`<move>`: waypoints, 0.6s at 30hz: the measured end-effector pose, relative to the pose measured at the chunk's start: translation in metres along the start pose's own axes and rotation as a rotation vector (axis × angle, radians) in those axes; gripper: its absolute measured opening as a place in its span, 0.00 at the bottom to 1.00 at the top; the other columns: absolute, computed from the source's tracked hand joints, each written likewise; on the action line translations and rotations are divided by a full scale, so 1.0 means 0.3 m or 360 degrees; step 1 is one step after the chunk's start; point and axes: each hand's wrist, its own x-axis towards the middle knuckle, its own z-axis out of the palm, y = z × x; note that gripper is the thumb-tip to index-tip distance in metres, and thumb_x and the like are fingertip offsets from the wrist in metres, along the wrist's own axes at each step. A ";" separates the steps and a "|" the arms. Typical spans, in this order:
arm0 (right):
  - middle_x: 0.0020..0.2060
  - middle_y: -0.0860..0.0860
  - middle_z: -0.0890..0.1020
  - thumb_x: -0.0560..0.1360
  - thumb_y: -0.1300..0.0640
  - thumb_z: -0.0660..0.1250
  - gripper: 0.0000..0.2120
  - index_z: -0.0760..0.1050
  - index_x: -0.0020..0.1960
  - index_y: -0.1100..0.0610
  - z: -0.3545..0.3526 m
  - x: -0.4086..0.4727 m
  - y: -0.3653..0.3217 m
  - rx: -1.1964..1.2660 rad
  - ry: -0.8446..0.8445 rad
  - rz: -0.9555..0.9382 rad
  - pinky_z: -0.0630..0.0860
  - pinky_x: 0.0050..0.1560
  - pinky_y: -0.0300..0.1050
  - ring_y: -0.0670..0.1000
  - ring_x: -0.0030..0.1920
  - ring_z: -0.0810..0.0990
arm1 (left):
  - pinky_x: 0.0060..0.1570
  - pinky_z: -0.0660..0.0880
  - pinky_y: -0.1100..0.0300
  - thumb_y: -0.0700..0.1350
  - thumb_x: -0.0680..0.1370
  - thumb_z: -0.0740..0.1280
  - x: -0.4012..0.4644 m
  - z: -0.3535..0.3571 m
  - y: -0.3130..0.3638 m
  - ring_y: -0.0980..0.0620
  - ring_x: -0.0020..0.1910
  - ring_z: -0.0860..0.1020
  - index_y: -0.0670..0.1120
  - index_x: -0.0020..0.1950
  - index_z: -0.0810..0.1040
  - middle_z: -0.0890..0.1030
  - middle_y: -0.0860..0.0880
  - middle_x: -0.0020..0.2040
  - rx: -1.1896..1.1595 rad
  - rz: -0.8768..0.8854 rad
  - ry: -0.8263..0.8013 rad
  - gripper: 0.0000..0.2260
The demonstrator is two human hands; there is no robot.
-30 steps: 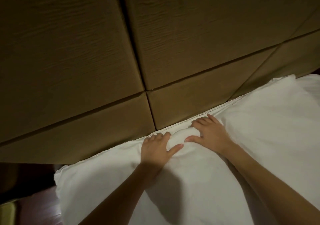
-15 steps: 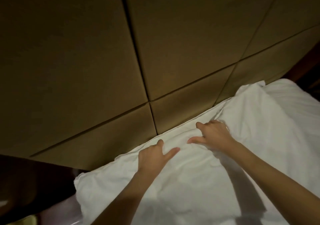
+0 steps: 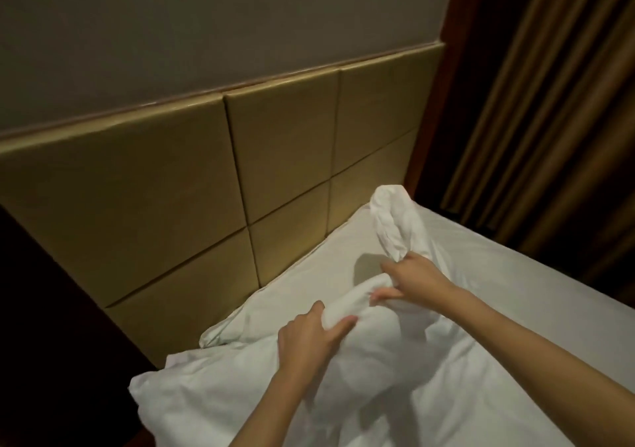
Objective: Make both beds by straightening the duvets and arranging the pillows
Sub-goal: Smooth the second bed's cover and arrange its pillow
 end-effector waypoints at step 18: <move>0.52 0.52 0.80 0.68 0.27 0.59 0.31 0.72 0.54 0.54 -0.179 -1.155 0.115 0.0009 0.0121 0.0463 0.69 0.48 0.45 0.54 0.55 0.74 | 0.39 0.66 0.54 0.71 0.71 0.59 -0.810 0.124 0.655 0.43 0.47 0.77 0.50 0.43 0.63 0.80 0.49 0.43 -0.0122 0.0416 0.0195 0.24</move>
